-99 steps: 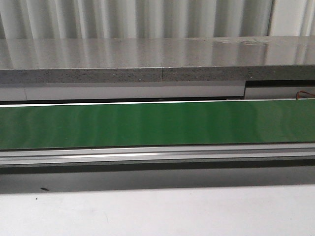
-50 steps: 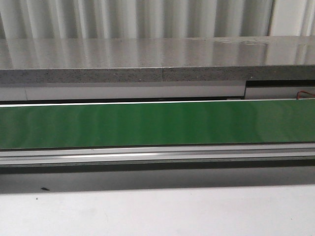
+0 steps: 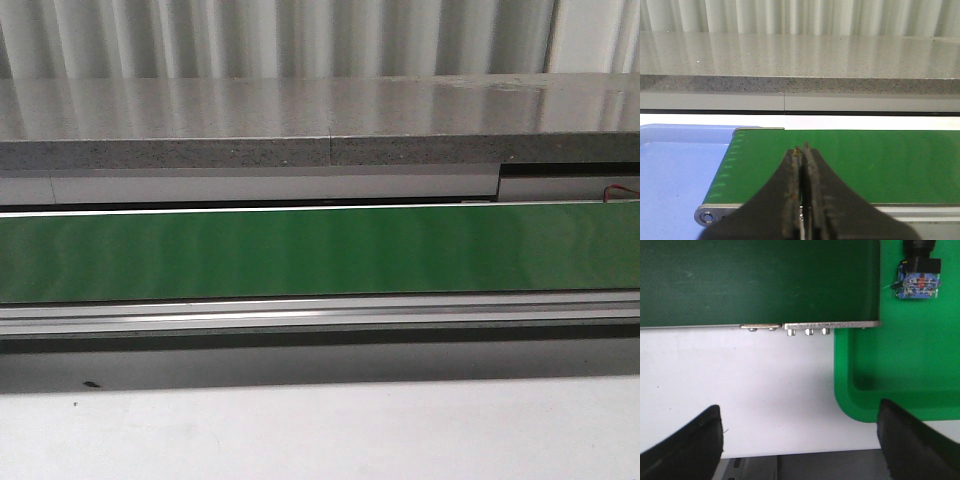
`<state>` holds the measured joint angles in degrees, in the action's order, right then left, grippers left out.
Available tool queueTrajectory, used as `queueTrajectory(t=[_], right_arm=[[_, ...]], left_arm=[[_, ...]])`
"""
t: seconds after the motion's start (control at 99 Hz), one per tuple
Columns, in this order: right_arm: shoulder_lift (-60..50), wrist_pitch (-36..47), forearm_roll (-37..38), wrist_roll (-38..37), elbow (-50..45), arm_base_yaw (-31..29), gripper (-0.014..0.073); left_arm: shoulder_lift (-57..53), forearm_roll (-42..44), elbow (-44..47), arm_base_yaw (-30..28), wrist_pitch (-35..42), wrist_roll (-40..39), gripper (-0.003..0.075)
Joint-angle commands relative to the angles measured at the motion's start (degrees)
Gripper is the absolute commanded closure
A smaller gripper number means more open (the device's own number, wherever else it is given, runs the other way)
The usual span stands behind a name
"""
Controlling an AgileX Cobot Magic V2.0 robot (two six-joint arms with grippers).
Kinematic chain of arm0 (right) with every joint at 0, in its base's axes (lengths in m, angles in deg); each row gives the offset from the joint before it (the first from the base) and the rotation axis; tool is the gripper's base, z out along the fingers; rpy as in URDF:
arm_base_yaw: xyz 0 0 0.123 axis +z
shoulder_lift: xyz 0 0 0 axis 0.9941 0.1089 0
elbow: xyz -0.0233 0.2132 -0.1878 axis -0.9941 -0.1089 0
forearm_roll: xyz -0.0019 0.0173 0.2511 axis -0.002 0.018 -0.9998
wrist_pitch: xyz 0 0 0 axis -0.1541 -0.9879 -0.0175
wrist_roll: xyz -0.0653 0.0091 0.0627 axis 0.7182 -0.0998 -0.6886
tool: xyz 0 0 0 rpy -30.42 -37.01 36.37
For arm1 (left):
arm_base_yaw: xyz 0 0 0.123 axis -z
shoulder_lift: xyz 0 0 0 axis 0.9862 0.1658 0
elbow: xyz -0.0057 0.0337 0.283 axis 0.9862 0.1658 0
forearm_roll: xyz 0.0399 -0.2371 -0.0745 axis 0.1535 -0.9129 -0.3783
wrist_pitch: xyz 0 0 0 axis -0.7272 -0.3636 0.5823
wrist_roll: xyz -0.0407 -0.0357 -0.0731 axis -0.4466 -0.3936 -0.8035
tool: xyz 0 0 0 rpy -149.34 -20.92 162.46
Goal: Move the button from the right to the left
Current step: 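Close the right gripper on the button's blue contact block and lift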
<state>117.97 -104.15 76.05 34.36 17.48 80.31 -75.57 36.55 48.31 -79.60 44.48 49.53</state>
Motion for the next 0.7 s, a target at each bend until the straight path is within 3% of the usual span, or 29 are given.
queueTrajectory(t=[0.0,0.384,0.687], right_arm=[[0.88,0.19,1.18,0.49,3.52,-1.32,-0.0038],[10.90,-0.71,1.18,1.86,11.45,-18.64,-0.0038],[22.19,2.88,1.18,3.38,16.23,-21.63,-0.0038]], left_arm=[[-1.82,-0.09,2.22,0.35,4.32,-0.66,0.0741],[-1.82,-0.09,2.22,0.35,4.32,-0.66,0.0741],[-1.82,-0.09,2.22,0.35,4.32,-0.66,0.0741]])
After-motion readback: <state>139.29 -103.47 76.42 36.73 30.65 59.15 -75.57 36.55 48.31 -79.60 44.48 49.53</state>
